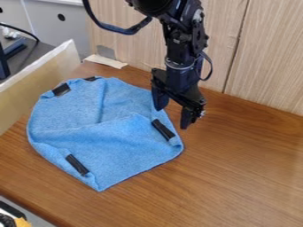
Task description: Folded the cloth from top right to the bottom left
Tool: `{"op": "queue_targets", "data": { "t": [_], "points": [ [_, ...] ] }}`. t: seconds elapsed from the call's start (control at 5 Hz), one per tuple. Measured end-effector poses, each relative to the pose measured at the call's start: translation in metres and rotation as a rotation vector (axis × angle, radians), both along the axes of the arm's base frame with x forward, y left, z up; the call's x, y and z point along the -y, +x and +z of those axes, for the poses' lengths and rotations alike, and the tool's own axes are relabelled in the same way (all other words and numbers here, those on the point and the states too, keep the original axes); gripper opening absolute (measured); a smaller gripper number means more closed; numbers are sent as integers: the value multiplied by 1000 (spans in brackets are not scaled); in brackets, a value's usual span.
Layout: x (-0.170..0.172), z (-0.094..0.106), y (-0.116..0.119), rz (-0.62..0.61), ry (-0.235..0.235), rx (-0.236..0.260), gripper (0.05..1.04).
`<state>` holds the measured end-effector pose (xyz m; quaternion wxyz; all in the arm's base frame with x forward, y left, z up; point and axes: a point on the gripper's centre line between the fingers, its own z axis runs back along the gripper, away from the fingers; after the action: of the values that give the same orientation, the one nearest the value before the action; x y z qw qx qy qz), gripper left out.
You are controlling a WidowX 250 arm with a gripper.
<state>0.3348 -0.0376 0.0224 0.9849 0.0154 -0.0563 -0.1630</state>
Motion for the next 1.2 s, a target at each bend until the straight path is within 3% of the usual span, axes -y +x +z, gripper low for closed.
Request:
{"op": "queue_targets", "data": {
  "t": [0.4,0.6,1.0,1.2],
  "points": [
    [-13,-27,10,-13,-48,-33,1001],
    [-17,-40,12,25,-86,-14,965],
    [-20,-42,10,16,-46,-27,396],
    [-21,-42,9,-3,-43,-34,197]
  ]
}}
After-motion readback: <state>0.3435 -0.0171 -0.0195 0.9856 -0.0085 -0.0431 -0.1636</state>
